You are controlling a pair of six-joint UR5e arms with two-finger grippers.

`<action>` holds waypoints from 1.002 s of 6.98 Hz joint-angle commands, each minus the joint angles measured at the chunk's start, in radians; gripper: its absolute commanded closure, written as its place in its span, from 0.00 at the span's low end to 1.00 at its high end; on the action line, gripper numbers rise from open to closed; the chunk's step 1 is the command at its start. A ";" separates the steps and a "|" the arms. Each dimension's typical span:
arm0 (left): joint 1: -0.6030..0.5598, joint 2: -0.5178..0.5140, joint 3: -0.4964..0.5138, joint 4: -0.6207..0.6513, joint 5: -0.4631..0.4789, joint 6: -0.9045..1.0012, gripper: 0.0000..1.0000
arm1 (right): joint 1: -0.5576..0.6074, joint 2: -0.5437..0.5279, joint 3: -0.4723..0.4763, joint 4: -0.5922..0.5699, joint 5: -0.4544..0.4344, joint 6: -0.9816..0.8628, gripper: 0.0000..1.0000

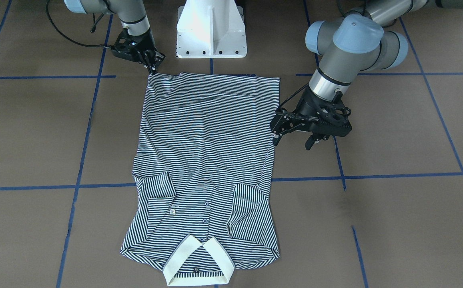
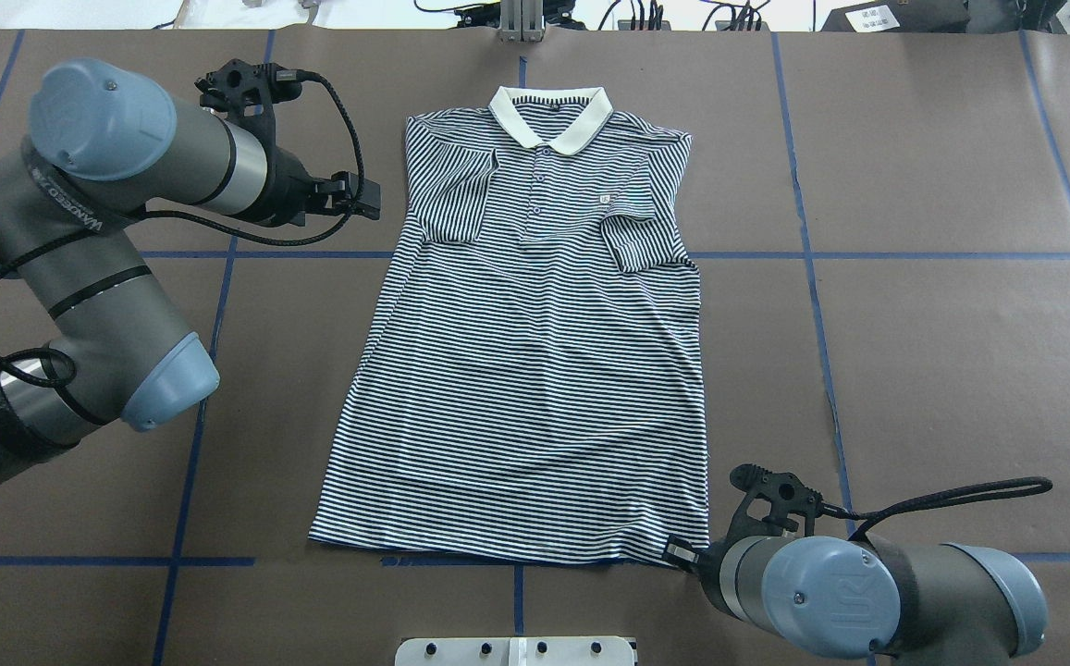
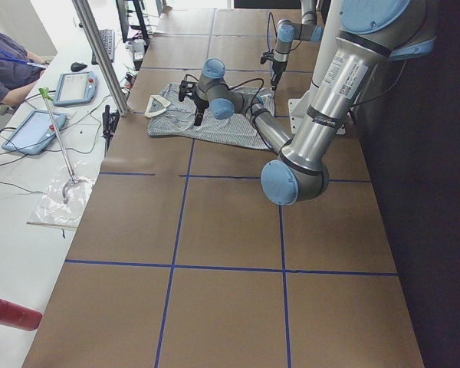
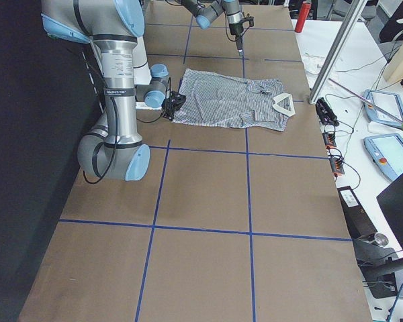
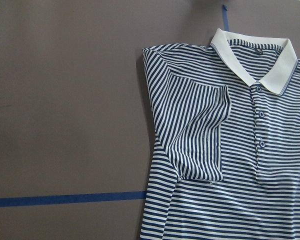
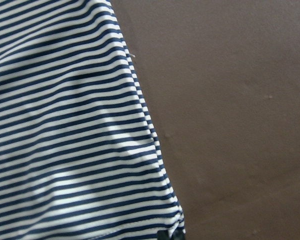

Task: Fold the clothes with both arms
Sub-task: 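Move the left gripper down to the other hem corner nearest the robot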

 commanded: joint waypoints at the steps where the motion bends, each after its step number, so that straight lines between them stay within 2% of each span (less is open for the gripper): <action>1: 0.002 0.000 0.010 0.000 0.000 0.000 0.00 | -0.001 0.001 0.001 -0.001 0.002 0.003 1.00; 3: 0.008 0.002 0.008 0.003 -0.001 -0.037 0.00 | 0.001 0.004 0.003 -0.003 -0.016 0.006 1.00; 4: 0.014 0.068 -0.037 0.003 -0.027 -0.206 0.00 | 0.020 0.007 0.008 -0.003 -0.006 -0.003 1.00; 5: 0.041 0.151 -0.156 0.023 -0.033 -0.321 0.00 | 0.033 0.008 0.020 -0.002 -0.004 -0.008 1.00; 6: 0.110 0.278 -0.284 0.032 0.000 -0.373 0.00 | 0.036 0.010 0.018 0.000 -0.004 -0.008 1.00; 7: 0.188 0.317 -0.324 0.040 0.072 -0.482 0.03 | 0.038 0.013 0.018 0.005 -0.004 -0.008 1.00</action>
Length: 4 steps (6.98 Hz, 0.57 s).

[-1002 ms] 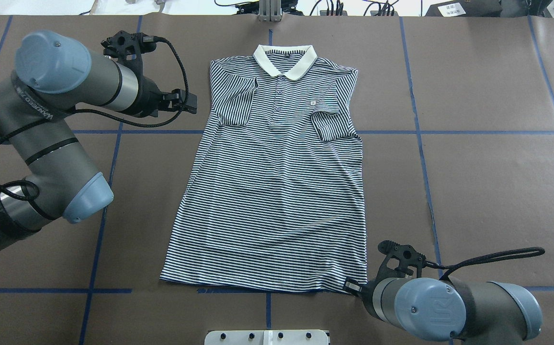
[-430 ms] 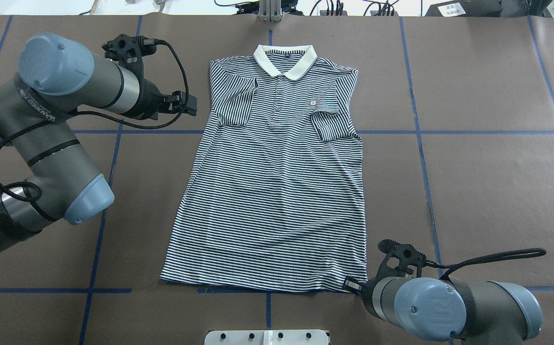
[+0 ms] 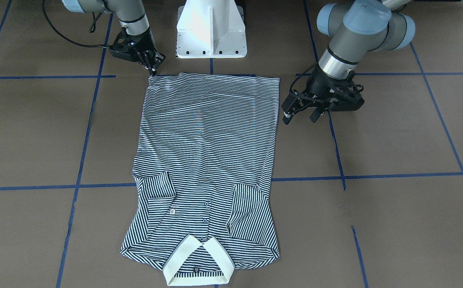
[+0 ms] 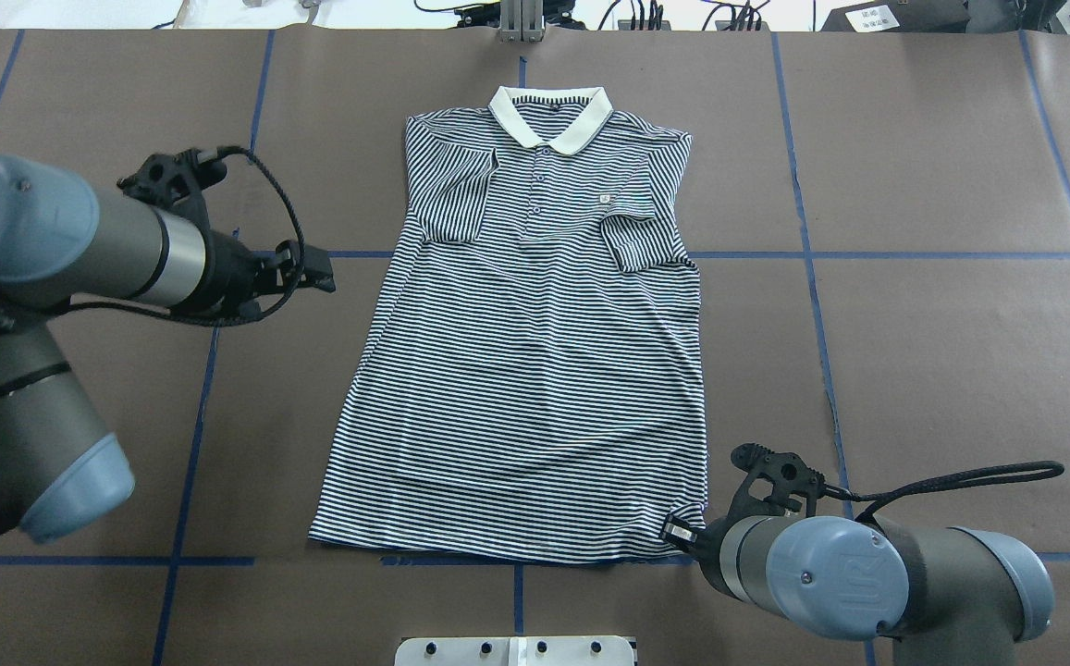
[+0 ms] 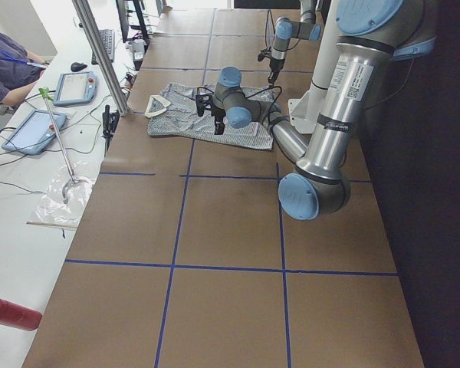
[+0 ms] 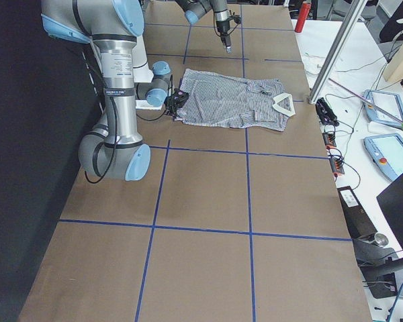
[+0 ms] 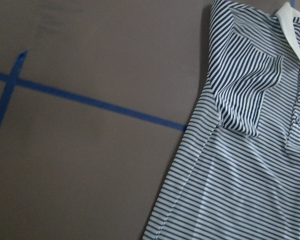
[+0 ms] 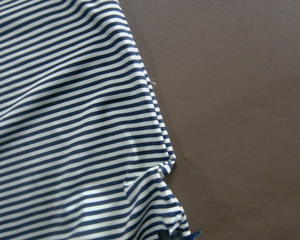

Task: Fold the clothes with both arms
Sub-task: 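Move the left gripper down to the other hem corner nearest the robot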

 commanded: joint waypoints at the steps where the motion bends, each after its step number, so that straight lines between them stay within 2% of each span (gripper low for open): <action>1: 0.199 0.068 -0.074 0.077 0.164 -0.206 0.06 | 0.006 0.003 0.001 0.007 0.000 -0.001 1.00; 2: 0.277 0.036 -0.065 0.140 0.239 -0.251 0.07 | 0.009 0.003 0.001 0.007 -0.001 -0.001 1.00; 3: 0.344 0.027 -0.037 0.150 0.282 -0.317 0.09 | 0.016 0.005 0.003 0.007 -0.001 -0.001 1.00; 4: 0.390 0.028 -0.029 0.158 0.291 -0.331 0.10 | 0.018 0.005 0.016 0.007 0.000 -0.001 1.00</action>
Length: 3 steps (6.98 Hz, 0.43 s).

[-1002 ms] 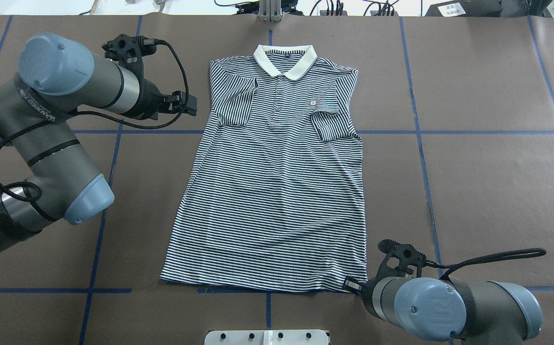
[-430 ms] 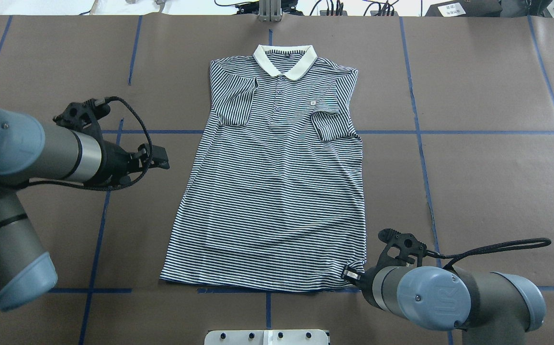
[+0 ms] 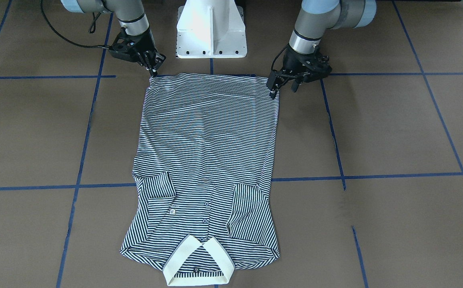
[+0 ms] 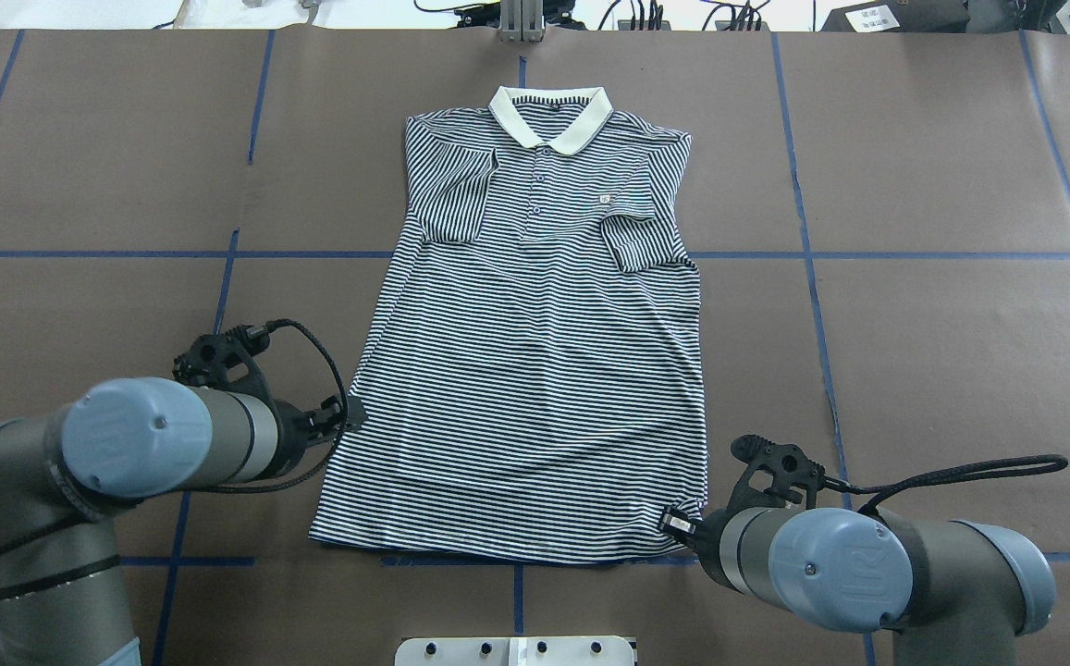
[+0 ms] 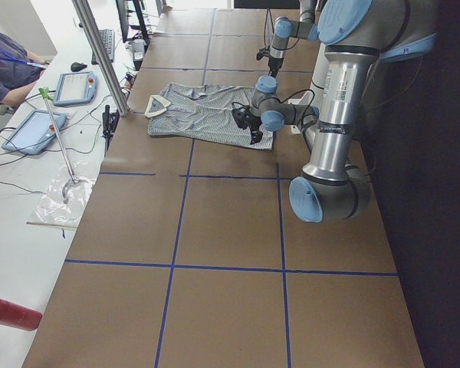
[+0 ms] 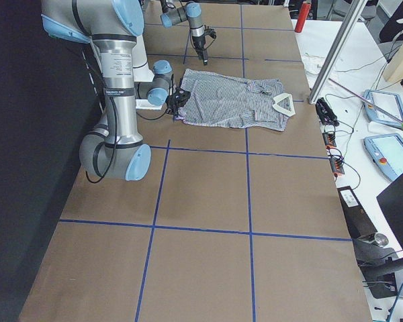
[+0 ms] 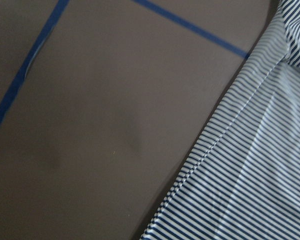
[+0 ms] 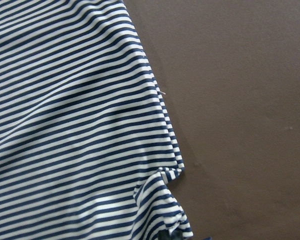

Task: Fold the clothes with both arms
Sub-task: 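Move the left gripper down to the other hem corner nearest the robot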

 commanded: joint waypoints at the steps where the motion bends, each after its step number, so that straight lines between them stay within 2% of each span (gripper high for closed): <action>1: 0.072 0.003 0.014 0.025 0.036 -0.041 0.12 | 0.006 0.001 0.023 0.000 0.003 0.000 1.00; 3: 0.095 0.009 0.015 0.034 0.042 -0.041 0.13 | 0.009 0.001 0.028 0.000 0.003 0.000 1.00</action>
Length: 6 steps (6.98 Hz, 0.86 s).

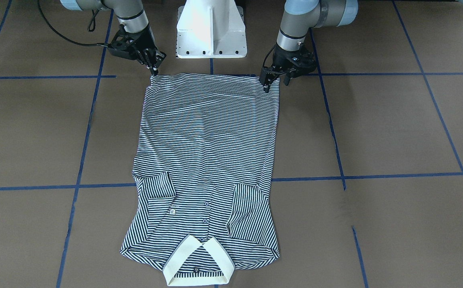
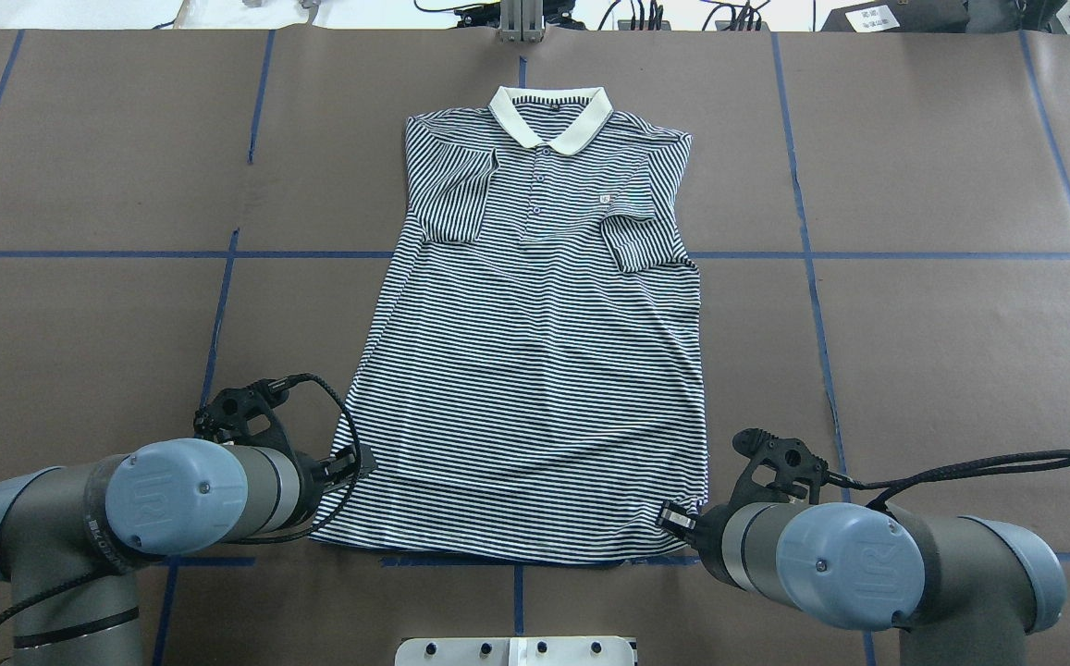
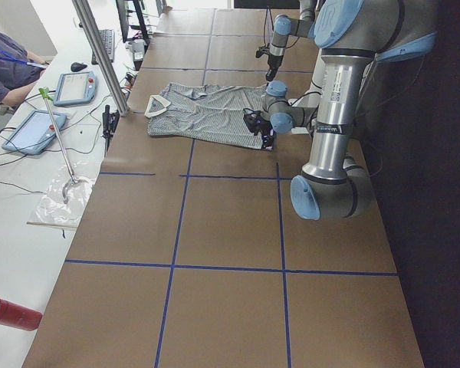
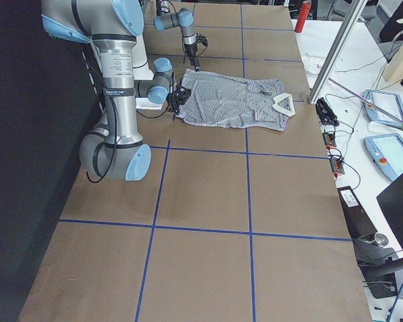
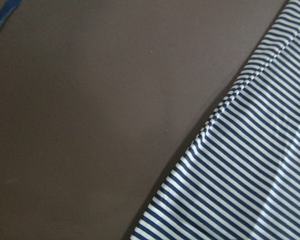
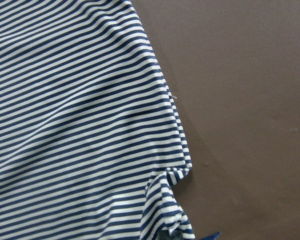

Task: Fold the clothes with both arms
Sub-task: 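Grasp both hem corners with the left and right grippers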

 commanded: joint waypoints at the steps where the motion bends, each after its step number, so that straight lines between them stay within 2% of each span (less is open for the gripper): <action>1: 0.019 0.003 0.002 0.009 0.004 0.000 0.13 | 0.001 0.001 0.005 0.000 0.000 0.000 1.00; 2: 0.026 0.003 0.000 0.032 0.004 -0.002 0.13 | 0.001 0.001 0.006 0.000 -0.003 0.000 1.00; 6: 0.055 0.000 0.000 0.051 0.004 -0.002 0.23 | -0.001 0.001 0.006 0.000 -0.003 0.000 1.00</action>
